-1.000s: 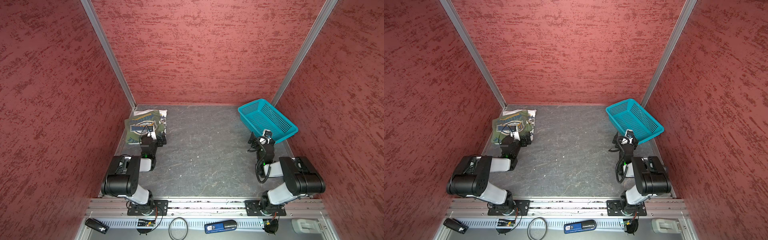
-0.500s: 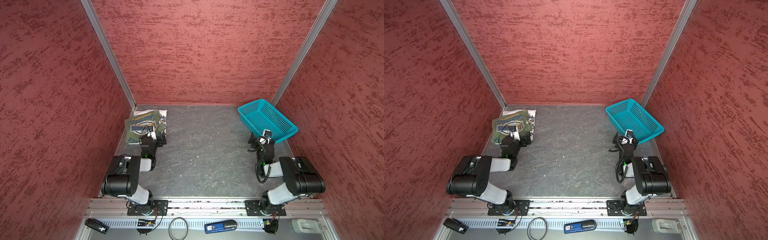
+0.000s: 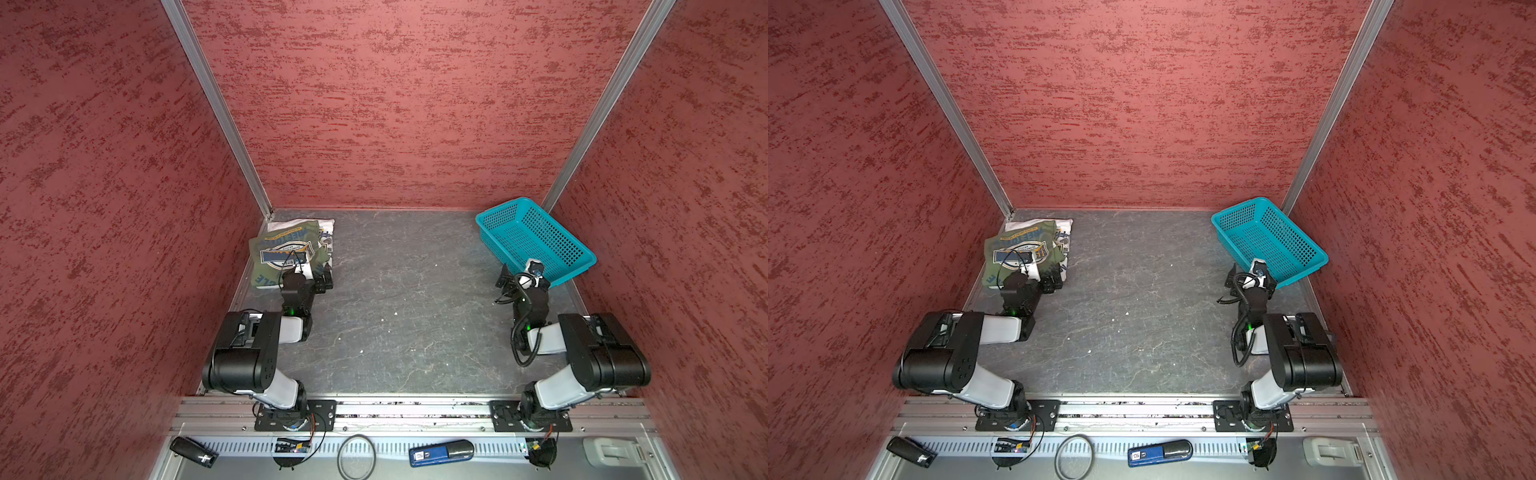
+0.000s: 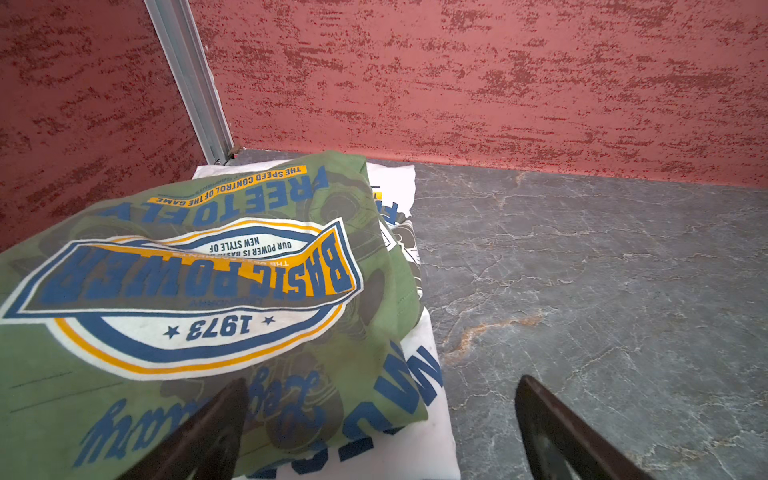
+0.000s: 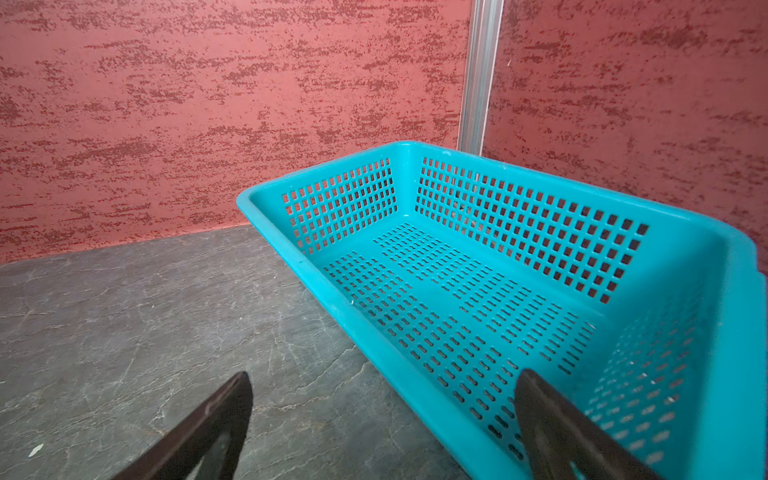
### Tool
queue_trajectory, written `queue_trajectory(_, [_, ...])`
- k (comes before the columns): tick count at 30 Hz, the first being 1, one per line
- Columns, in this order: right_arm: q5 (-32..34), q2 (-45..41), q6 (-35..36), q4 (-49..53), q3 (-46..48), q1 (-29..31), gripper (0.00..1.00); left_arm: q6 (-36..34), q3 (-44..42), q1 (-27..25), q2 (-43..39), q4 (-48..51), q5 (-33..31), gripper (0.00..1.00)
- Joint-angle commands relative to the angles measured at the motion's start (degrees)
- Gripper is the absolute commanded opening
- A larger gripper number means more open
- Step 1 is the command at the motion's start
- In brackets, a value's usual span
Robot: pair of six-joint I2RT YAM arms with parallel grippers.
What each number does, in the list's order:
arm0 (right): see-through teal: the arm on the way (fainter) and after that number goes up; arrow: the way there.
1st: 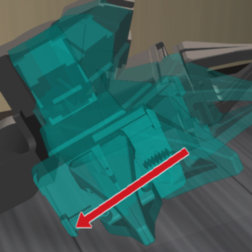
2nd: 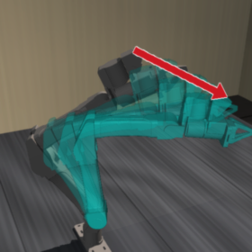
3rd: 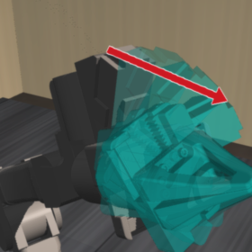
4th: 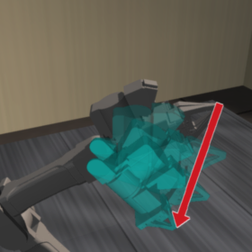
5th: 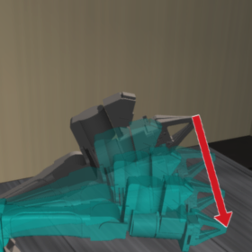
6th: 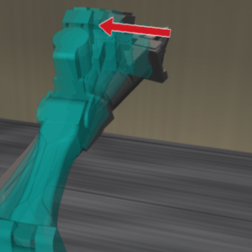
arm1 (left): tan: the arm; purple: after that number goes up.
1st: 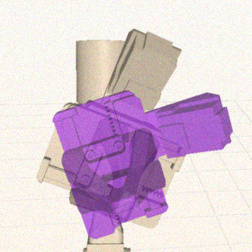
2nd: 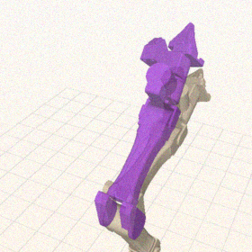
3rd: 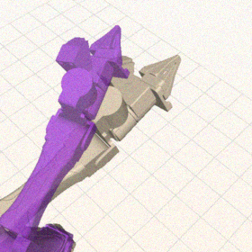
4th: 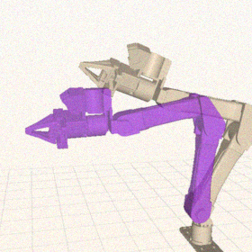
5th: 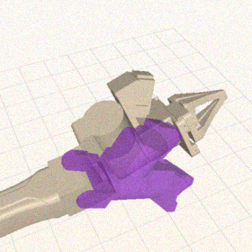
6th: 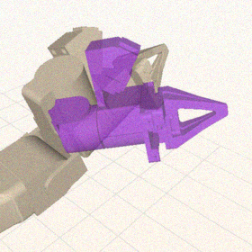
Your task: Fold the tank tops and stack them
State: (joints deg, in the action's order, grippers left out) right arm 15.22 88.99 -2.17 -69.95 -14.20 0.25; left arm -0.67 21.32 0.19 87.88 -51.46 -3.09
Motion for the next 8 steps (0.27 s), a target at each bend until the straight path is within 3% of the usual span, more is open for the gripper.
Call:
queue_trajectory(1, [1.12, 0.31, -0.28, 0.74, -1.03, -0.25, 0.99, -0.06, -0.58, -0.36, 0.13, -1.80, -0.25, 1.00])
queue_trajectory(8, [1.07, 0.15, -0.36, 0.34, -0.70, -0.25, 0.99, -0.07, -0.67, -0.33, 0.03, -1.81, -0.29, 1.00])
